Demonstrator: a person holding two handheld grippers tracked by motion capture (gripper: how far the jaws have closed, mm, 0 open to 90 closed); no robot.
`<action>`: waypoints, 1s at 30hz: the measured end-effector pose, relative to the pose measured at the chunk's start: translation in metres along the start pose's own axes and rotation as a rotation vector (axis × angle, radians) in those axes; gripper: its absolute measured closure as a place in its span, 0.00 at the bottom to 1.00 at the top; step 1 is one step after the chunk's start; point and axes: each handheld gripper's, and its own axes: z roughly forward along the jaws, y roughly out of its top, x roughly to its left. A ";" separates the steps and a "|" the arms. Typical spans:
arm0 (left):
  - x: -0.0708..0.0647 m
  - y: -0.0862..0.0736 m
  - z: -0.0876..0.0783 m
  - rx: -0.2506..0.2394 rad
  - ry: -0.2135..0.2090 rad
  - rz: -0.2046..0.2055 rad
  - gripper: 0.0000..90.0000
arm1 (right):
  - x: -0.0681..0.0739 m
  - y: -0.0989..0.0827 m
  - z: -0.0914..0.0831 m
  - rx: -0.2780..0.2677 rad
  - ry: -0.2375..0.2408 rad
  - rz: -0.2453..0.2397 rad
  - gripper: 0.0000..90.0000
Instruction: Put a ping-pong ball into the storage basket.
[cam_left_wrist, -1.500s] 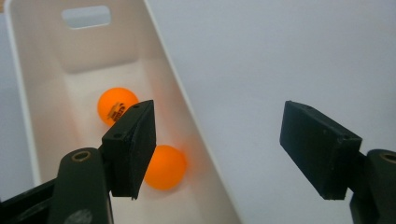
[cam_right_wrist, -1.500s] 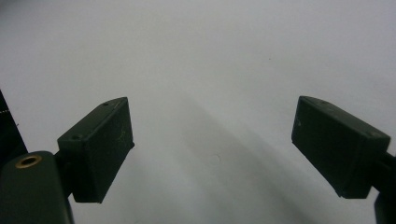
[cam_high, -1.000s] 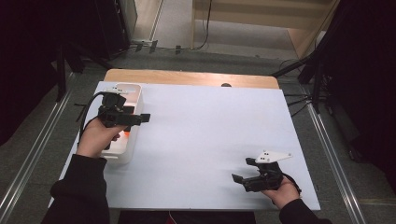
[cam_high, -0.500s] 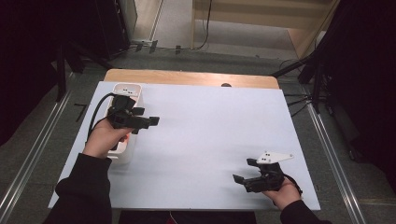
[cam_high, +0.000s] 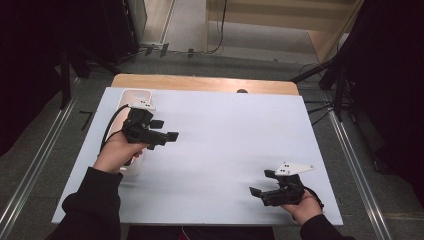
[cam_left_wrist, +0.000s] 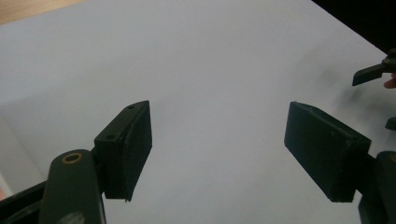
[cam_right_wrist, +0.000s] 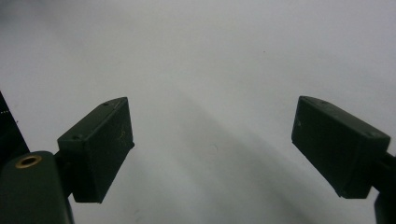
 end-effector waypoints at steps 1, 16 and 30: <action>-0.001 0.000 0.000 -0.004 -0.006 0.006 0.26 | 0.000 0.000 0.000 0.000 0.000 0.001 0.13; -0.014 -0.013 0.001 -0.014 -0.013 0.055 0.26 | 0.000 0.000 0.000 0.000 -0.001 0.002 0.12; -0.024 -0.032 0.011 -0.011 -0.038 0.089 0.26 | 0.000 0.000 0.000 0.000 -0.001 -0.001 0.13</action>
